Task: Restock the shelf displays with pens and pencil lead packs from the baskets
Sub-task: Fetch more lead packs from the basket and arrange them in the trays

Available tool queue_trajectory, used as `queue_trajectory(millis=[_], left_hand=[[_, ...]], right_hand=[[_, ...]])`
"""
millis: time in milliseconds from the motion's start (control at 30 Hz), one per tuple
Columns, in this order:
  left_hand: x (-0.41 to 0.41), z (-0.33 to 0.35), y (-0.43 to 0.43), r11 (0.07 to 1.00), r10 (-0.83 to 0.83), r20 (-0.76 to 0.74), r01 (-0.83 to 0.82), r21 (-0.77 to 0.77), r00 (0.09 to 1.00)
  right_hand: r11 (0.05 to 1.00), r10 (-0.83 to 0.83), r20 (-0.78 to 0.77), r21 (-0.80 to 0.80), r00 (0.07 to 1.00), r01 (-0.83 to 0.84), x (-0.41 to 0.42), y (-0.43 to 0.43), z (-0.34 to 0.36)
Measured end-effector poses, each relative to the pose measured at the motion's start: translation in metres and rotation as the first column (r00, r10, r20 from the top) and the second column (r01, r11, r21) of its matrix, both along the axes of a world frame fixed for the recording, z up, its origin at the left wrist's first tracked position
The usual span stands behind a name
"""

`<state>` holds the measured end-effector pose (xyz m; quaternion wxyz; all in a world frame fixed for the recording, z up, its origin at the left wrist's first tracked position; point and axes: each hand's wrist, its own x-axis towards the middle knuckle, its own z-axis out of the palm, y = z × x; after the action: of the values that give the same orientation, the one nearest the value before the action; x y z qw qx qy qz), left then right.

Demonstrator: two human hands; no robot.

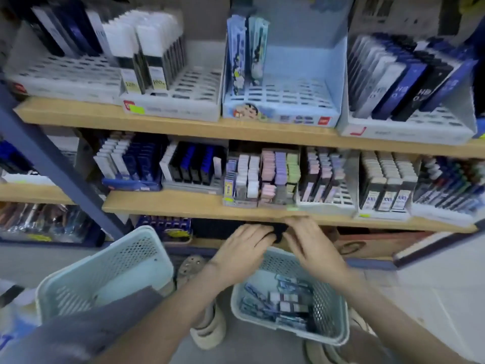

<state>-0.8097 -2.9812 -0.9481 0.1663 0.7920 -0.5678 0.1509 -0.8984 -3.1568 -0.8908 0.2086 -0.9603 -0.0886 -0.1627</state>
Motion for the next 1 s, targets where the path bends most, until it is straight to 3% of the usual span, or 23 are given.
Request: queue_trajectory(millis=[33,100,167,300,400,533,700,1000], left_hand=[[-0.004,-0.023,-0.001,0.996,0.025,-0.05,-0.02,0.09,0.998],[-0.013,-0.063,-0.001,0.965,0.105,-0.134,-0.068,0.254,0.985],[-0.019,-0.092,0.0,0.94,0.166,-0.198,-0.095,0.326,0.966],[-0.027,-0.135,0.002,0.917,0.208,-0.193,-0.123,0.38,0.959],[-0.029,-0.16,0.007,0.906,0.196,-0.167,-0.113,0.409,0.966],[-0.027,-0.173,0.009,0.92,0.191,-0.213,-0.099,0.378,0.958],[-0.027,-0.177,0.01,0.933,0.194,-0.253,-0.099,0.346,0.948],[-0.028,-0.174,0.011,0.944,0.177,-0.26,-0.09,0.316,0.949]], right_hand=[[1.0,-0.026,-0.182,-0.017,0.983,0.024,-0.011,-0.009,-0.035],[0.991,-0.125,-0.503,-0.096,0.855,0.089,-0.035,-0.026,-0.105],[0.978,-0.193,-0.678,-0.191,0.709,0.083,-0.051,-0.041,-0.162],[0.955,-0.244,-0.805,-0.297,0.541,-0.011,-0.073,-0.046,-0.236],[0.93,-0.313,-0.759,-0.367,0.57,0.022,-0.076,-0.047,-0.265],[0.932,-0.167,-0.906,-0.274,0.389,-0.236,-0.073,-0.042,-0.296],[0.927,-0.057,-0.89,-0.215,0.452,-0.306,-0.067,-0.048,-0.306],[0.92,-0.063,-0.855,-0.25,0.514,-0.303,-0.068,-0.046,-0.302]])
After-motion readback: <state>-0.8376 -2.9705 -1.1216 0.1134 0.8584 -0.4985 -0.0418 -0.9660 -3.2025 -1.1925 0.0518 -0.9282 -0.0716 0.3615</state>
